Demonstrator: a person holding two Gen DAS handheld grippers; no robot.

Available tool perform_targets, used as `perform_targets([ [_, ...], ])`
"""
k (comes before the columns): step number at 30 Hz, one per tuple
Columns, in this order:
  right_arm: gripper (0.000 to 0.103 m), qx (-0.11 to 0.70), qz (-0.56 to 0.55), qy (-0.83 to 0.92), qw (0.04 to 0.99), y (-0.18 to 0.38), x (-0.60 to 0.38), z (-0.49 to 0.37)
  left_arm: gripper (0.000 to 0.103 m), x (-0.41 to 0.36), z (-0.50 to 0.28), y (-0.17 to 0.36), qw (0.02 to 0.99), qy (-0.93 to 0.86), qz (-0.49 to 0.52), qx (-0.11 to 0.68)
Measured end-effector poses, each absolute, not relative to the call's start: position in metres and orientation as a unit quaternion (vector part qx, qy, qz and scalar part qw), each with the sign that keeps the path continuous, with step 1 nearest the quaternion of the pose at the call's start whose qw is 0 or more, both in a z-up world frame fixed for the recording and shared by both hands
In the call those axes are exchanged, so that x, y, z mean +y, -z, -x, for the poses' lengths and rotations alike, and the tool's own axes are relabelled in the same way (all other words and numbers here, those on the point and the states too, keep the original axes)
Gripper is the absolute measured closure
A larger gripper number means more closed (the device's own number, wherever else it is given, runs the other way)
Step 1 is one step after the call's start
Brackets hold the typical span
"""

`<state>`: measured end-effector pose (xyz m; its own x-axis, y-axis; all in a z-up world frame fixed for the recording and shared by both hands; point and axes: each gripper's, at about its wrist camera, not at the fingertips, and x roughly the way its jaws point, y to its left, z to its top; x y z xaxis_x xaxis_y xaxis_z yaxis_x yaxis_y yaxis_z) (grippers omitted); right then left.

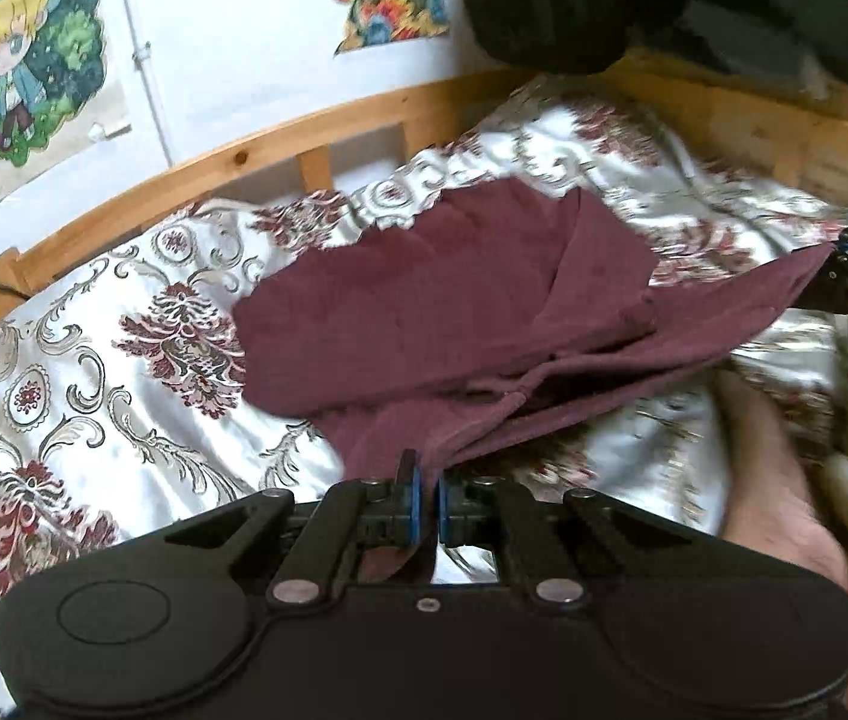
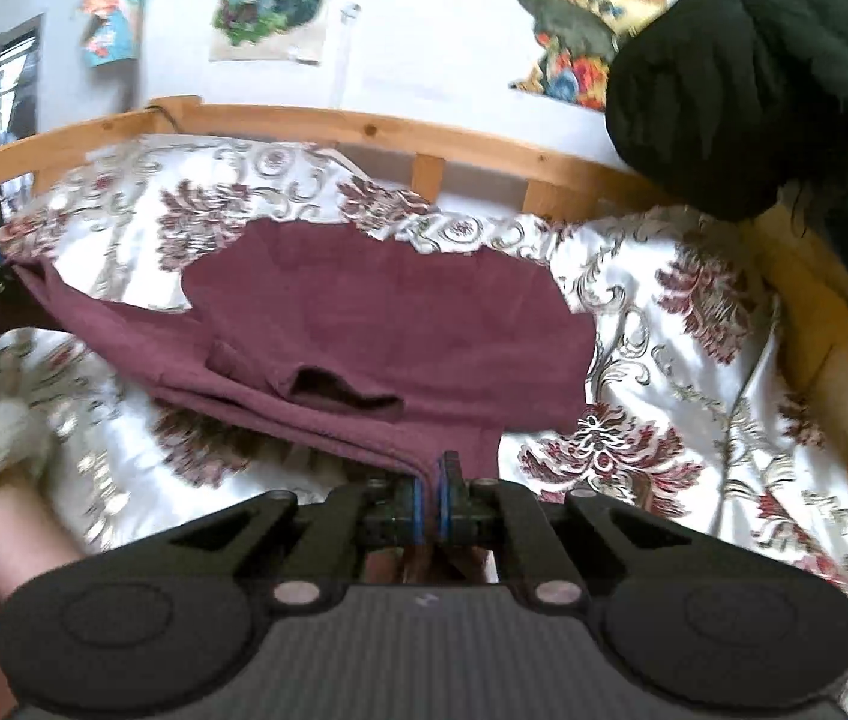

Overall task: Fold small clothes
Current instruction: 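Grasp the hem with the right gripper while the left gripper grasps the hem, lifting it toward the collar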

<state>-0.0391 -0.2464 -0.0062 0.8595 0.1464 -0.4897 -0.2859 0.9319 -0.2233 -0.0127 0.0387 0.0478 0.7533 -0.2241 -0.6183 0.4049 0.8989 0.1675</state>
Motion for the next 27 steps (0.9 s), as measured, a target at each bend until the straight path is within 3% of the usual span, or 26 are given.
perform_targets([
  [6,0.097,0.249,0.157,-0.124,0.948,0.001,-0.252,0.094,0.098,0.046,0.051,-0.056,0.919,0.205,-0.122,0.315],
  [11,0.097,0.227,0.17,-0.104,0.953,-0.001,-0.248,0.085,0.098,0.041,0.037,-0.061,0.924,0.195,-0.125,0.303],
  [27,0.096,0.11,0.178,-0.033,0.977,0.007,-0.234,-0.126,0.097,0.042,-0.163,-0.045,0.953,0.103,-0.117,0.26],
])
